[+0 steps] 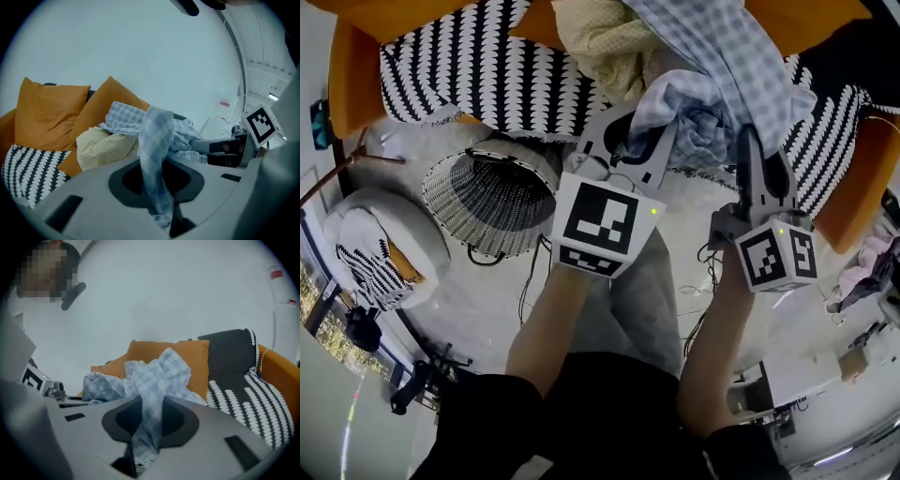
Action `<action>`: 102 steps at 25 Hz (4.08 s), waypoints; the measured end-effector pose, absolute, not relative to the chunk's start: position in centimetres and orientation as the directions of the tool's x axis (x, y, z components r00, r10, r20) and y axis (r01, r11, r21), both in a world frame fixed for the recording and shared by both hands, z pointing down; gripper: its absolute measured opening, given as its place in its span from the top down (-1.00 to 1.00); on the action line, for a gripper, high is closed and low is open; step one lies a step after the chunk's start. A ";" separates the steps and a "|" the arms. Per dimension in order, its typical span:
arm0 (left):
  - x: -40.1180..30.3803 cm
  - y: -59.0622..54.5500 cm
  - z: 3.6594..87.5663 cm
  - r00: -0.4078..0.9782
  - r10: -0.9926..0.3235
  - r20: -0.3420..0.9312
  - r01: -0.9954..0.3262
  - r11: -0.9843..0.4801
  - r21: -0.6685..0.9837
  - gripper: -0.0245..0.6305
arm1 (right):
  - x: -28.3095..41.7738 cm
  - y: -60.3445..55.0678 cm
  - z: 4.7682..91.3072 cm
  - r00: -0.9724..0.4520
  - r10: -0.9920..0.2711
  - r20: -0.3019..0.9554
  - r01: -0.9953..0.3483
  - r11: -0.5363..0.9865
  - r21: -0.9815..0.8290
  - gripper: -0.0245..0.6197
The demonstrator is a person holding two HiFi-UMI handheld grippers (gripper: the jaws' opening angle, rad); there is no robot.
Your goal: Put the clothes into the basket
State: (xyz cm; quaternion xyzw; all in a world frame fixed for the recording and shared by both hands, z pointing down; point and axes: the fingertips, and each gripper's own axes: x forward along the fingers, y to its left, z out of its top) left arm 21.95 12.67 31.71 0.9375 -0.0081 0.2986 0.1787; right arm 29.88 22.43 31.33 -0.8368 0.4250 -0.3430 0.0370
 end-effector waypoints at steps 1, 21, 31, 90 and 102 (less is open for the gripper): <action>21.7 12.8 31.0 0.834 0.090 0.545 -0.120 -0.933 0.339 0.70 | 29.6 22.5 30.3 0.410 -0.748 0.522 -0.690 -0.629 -0.358 0.67; -5.9 -1.1 29.9 0.643 -0.525 0.557 -0.745 -0.596 0.298 0.70 | 4.1 1.9 25.3 -0.412 -0.848 0.334 -0.857 0.237 -0.457 0.68; -26.3 2.0 33.5 0.301 -0.691 0.658 -0.953 -0.201 0.225 0.70 | -15.2 0.3 29.8 -0.781 -0.521 0.345 -0.624 0.616 -0.482 0.68; 15.0 0.2 39.3 0.749 -0.064 0.659 -0.380 -0.857 0.348 0.37 | 24.3 13.8 41.4 0.293 -0.753 0.589 -0.639 -0.613 -0.465 0.23; 22.6 -1.0 41.4 0.721 -0.007 0.693 -0.297 -0.907 0.300 0.18 | 32.0 13.8 44.2 0.348 -0.690 0.634 -0.612 -0.680 -0.405 0.07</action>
